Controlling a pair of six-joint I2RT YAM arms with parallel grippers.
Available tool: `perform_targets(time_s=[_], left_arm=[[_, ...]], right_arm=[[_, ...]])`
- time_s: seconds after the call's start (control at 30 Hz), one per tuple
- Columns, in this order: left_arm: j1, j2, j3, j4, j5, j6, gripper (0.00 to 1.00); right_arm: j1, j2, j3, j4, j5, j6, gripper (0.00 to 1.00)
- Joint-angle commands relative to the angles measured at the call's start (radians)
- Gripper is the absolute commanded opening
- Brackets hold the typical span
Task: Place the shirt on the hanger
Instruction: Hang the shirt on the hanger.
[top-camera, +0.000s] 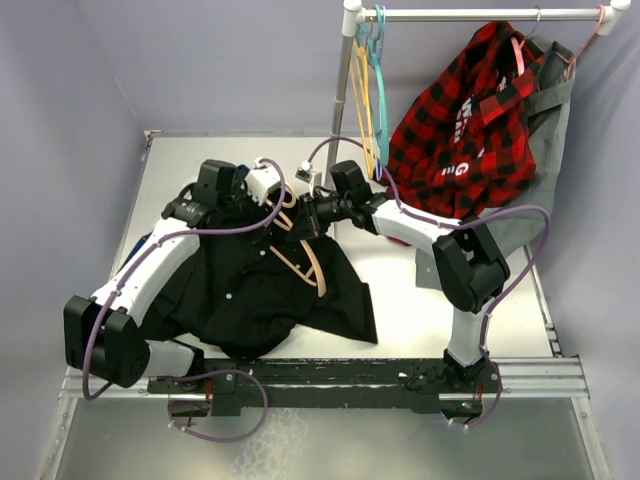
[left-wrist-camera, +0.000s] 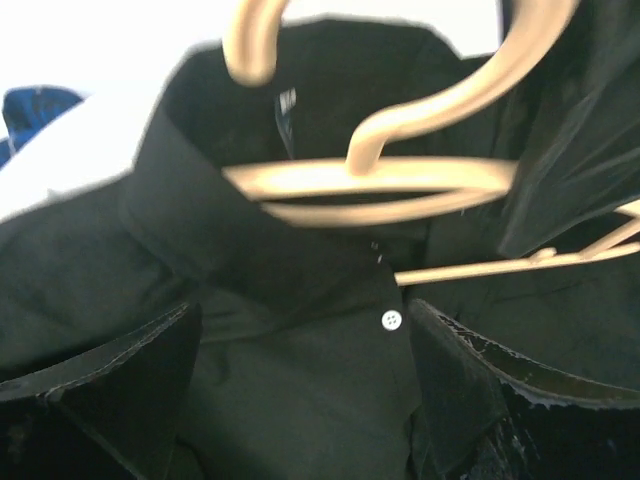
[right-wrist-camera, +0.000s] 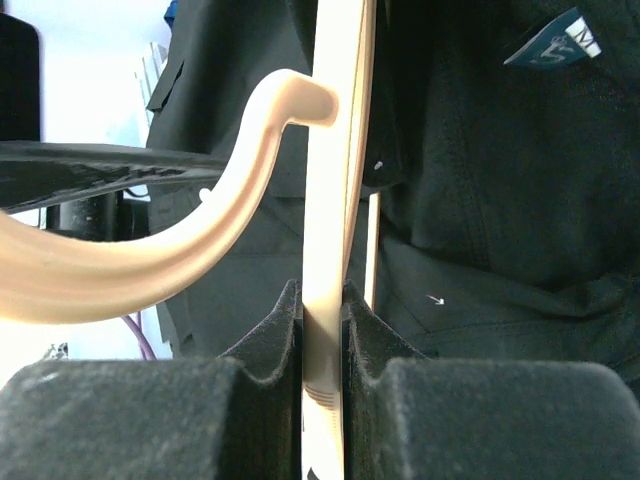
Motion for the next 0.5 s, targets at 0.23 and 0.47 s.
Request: perform_targets(time_s=[0.23,0.47], left_arm=[[-0.003,-0.041,-0.175,0.281,-0.079,-0.058,0.76],[-0.002,0.020,-0.174,0.322,0.017,-0.085,0.64]], right_arm=[[-0.014,-0.037,-0.012,0.111,-0.053,0.035,0.00],[-0.016,-0.049,-0.021,0.110,-0.058,0.034,0.00]])
